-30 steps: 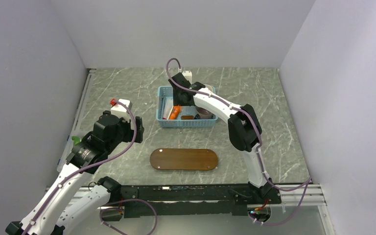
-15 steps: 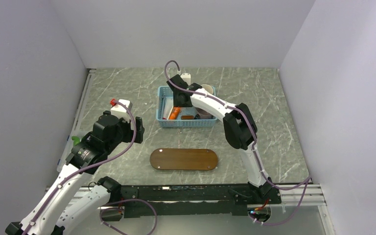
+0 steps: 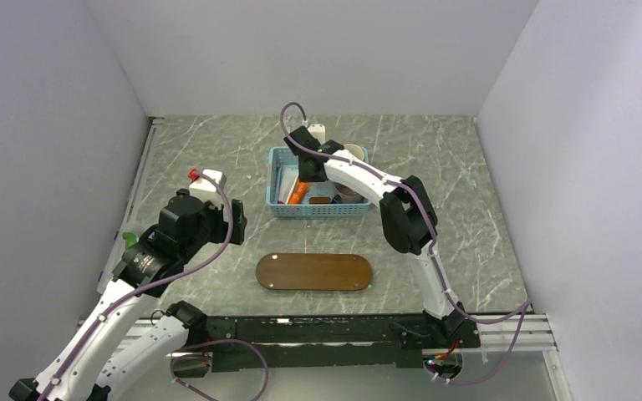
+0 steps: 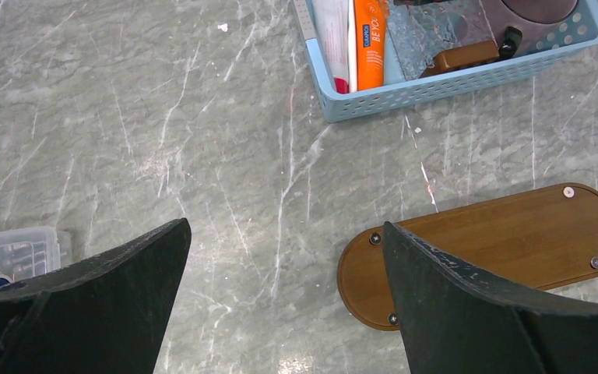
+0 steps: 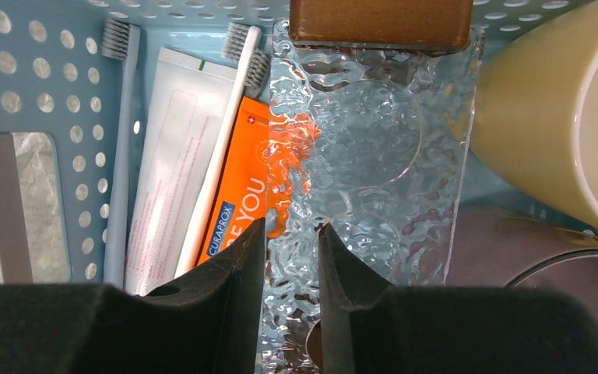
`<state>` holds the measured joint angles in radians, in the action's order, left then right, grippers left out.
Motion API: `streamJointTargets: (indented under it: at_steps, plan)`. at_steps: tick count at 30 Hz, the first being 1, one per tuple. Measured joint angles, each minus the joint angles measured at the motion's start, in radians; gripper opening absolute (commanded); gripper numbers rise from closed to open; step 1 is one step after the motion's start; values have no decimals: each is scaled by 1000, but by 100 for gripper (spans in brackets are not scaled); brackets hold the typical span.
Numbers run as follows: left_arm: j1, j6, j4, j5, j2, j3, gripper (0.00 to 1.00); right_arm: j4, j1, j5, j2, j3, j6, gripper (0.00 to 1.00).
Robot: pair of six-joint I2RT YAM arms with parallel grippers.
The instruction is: Prepare toiletry sets of a toothbrush and toothpaste on the tray
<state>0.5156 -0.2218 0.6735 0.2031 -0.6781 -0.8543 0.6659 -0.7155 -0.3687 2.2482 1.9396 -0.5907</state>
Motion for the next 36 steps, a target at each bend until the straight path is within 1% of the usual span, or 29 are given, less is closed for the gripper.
streamJointTargets:
  at_steps: [8, 17, 36]
  plan:
    - [0, 0, 0, 0, 0, 0, 99, 14, -4, -3, 0, 14, 20, 0]
    - [0, 0, 0, 0, 0, 0, 99, 26, -29, -62, -14, 31, 53, 0]
    - [0, 0, 0, 4, -5, 0, 99, -14, -84, -178, -208, 21, 137, 0]
